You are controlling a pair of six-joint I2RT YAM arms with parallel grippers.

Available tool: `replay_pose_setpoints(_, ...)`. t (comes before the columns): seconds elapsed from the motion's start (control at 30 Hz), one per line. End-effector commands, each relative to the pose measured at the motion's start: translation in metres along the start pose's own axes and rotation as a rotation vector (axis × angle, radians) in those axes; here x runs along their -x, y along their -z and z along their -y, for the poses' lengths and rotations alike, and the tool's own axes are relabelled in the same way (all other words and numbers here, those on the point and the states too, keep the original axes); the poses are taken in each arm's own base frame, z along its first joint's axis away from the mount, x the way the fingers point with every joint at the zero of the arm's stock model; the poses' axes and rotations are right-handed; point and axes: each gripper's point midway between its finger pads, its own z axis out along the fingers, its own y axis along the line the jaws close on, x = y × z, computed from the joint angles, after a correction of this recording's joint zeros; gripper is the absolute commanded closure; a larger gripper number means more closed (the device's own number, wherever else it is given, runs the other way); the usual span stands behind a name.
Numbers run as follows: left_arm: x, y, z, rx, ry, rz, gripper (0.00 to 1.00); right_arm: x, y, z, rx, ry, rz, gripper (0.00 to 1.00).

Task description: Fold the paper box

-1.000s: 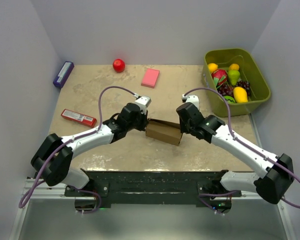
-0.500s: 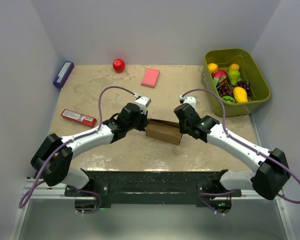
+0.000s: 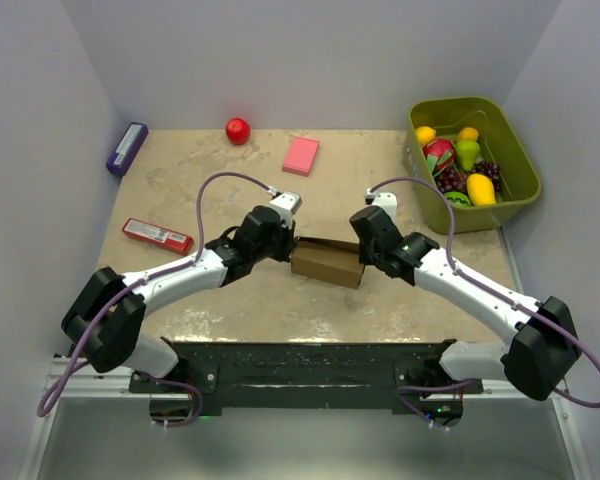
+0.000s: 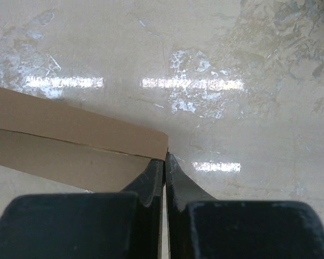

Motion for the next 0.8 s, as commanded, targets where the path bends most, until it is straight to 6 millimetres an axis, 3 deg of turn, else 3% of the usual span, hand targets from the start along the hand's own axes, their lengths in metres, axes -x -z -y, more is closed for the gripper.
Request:
replay_pose_setpoints(0.0,-0.055,0.003,-0.008,0.032,-0.003,-0.185,1.00,-0.009,-0.007,-0.014,0.026,-0.055,-0.051,1.00)
replay_pose_setpoints(0.77,-0.076,-0.001,-0.004,0.055,-0.032,-0.200,1.00,0.017,0.001,-0.024,0.030,-0.092,-0.030,1.00)
